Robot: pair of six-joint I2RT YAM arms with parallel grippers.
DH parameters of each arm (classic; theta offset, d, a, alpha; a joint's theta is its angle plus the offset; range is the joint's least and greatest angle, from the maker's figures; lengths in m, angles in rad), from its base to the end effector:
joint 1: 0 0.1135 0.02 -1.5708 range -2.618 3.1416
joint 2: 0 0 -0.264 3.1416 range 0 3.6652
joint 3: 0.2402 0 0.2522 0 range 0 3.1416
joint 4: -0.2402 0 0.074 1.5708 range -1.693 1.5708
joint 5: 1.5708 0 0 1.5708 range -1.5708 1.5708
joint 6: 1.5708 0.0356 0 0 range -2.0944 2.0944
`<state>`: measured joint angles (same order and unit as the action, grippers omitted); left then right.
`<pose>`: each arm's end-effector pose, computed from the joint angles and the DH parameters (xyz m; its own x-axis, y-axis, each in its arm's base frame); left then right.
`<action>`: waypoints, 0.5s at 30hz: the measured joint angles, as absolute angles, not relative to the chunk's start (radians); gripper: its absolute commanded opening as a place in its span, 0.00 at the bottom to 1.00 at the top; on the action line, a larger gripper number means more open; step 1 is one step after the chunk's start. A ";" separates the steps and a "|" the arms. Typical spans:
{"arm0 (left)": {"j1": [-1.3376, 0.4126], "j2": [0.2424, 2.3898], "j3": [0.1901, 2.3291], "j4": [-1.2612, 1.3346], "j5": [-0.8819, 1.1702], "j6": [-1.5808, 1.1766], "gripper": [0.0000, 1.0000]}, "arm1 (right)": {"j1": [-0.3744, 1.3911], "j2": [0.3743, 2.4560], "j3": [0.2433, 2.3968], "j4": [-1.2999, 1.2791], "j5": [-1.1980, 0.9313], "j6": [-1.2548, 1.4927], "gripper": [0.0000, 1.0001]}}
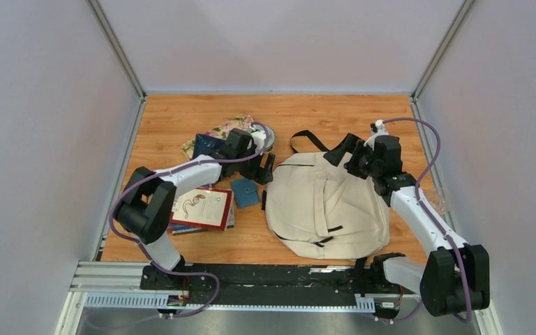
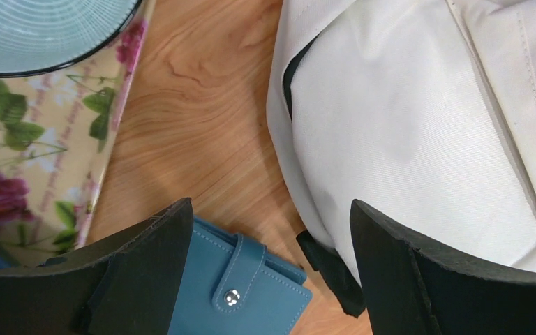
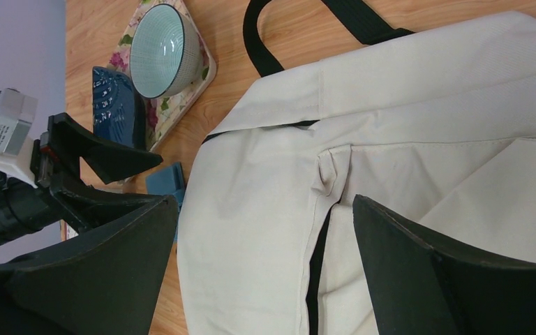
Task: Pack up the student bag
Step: Move the distractor to the corner of the board.
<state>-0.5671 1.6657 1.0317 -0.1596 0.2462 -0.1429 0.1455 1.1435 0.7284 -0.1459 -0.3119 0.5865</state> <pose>0.2939 -0.1975 0.2022 -0.6899 0.2756 -0.6694 0.5728 0.7733 -0.2718 0.2461 0.0471 0.2525 -0.6571 0.4361 -0.6149 -0.0377 0.7956 0.6046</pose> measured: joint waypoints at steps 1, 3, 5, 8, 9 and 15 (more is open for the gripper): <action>-0.567 1.680 1.032 -0.153 0.251 -0.152 0.90 | 0.146 1.143 0.728 -0.149 -0.310 0.585 0.99; -0.567 1.711 1.032 -0.135 0.253 -0.165 0.90 | 0.146 1.143 0.728 -0.154 -0.305 0.580 0.99; -0.567 1.738 1.032 -0.118 0.246 -0.178 0.90 | 0.146 1.143 0.728 -0.161 -0.300 0.576 0.99; -0.567 1.764 1.032 -0.095 0.221 -0.188 0.90 | 0.146 1.143 0.728 -0.168 -0.295 0.570 0.99; -0.567 1.773 1.034 -0.087 0.206 -0.194 0.90 | 0.146 1.144 0.729 -0.173 -0.292 0.567 0.99; -0.553 1.841 1.070 -0.057 0.143 -0.220 0.90 | 0.146 1.144 0.730 -0.192 -0.273 0.546 0.99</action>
